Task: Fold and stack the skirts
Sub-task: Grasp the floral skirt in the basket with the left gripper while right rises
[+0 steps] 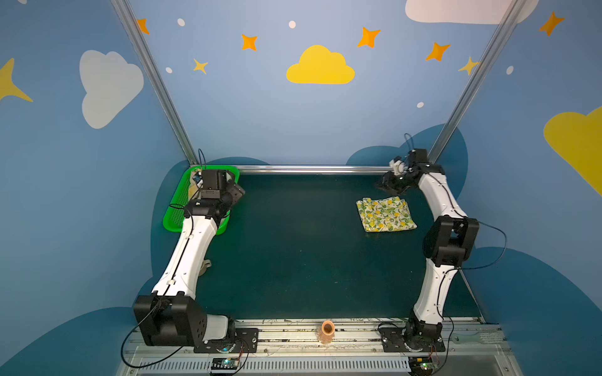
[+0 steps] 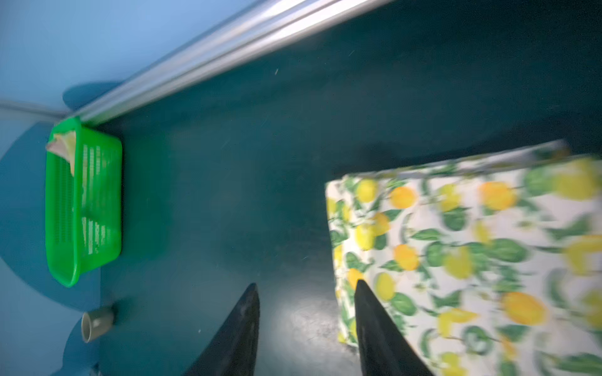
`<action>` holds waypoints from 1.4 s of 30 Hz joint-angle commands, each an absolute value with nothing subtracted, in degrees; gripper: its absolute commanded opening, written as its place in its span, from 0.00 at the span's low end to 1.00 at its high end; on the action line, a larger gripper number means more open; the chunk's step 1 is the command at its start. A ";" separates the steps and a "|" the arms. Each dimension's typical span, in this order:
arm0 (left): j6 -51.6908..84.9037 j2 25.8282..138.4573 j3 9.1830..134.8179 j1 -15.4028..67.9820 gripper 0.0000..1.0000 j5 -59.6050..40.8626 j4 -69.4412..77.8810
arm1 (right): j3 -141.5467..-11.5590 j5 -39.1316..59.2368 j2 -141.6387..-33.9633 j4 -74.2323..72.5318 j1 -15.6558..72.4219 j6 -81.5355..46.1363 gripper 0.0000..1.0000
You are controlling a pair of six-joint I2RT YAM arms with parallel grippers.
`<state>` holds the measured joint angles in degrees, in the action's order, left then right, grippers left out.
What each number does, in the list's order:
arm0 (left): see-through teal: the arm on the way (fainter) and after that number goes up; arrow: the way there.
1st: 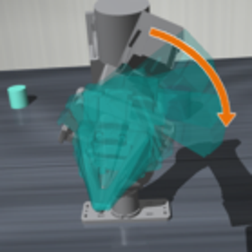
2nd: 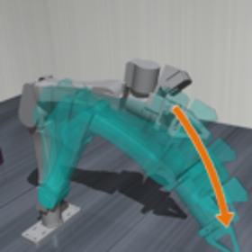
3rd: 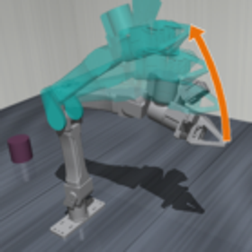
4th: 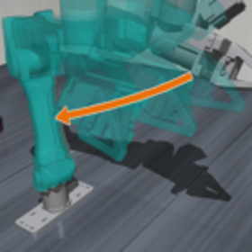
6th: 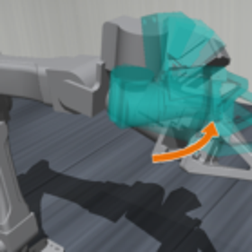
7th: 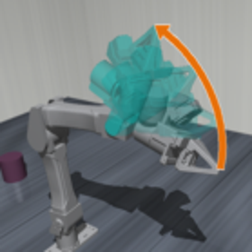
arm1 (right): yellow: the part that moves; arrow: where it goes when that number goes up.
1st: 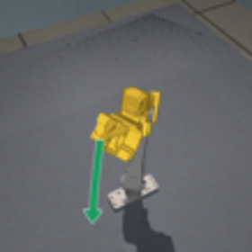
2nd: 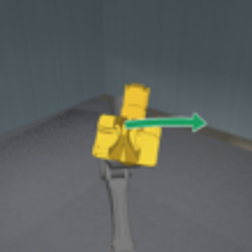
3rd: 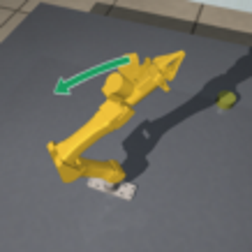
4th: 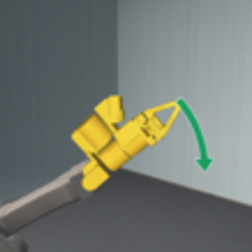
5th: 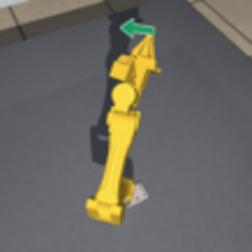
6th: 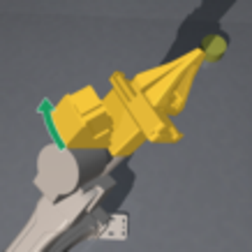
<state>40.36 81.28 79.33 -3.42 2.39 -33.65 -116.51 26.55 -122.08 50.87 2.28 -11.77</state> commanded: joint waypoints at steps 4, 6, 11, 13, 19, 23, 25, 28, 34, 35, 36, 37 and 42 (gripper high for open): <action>38.62 90.31 82.31 -12.91 0.76 -3.48 -39.04 | -114.62 22.12 -119.70 58.10 9.49 -13.68 0.47; 38.41 92.78 82.52 -14.90 0.74 -5.41 -37.37 | -114.46 21.15 -118.92 58.79 11.50 -13.39 0.47; 33.53 101.27 88.10 -17.71 0.66 -9.82 -40.37 | -113.51 23.79 -118.04 58.91 14.29 -15.40 0.47; 33.30 103.45 89.09 -17.79 0.64 -9.71 -40.24 | -113.38 25.11 -118.12 58.86 15.09 -15.62 0.47; 33.22 107.85 91.30 -17.95 0.68 -9.76 -37.60 | -117.87 27.41 -121.25 60.75 16.44 -14.00 0.47; 33.38 111.99 95.41 -18.02 0.71 -8.90 -37.73 | -124.17 27.34 -125.28 64.42 16.59 -12.49 0.46; 33.48 113.92 97.60 -18.08 0.72 -8.53 -37.53 | -126.36 27.08 -126.64 65.33 16.48 -11.58 0.46; 33.50 118.30 102.43 -18.08 0.72 -8.94 -38.78 | -129.25 26.70 -128.64 66.71 16.44 -10.88 0.46; 34.19 127.11 111.81 -18.02 0.70 -11.04 -39.75 | -130.39 26.06 -130.84 67.60 16.41 -11.06 0.46; 34.14 128.69 113.89 -17.94 0.69 -11.05 -40.81 | -130.34 25.86 -131.12 67.84 16.44 -11.23 0.46; 34.11 129.87 115.36 -17.92 0.68 -11.21 -41.44 | -130.34 25.77 -131.43 67.94 16.42 -11.28 0.45; 34.01 131.05 116.66 -17.84 0.67 -11.62 -41.72 | -130.34 25.63 -131.65 68.00 16.44 -11.37 0.45; 34.28 134.37 120.13 -17.64 0.38 -13.00 -42.18 | -130.51 24.61 -132.19 68.07 16.55 -11.78 0.44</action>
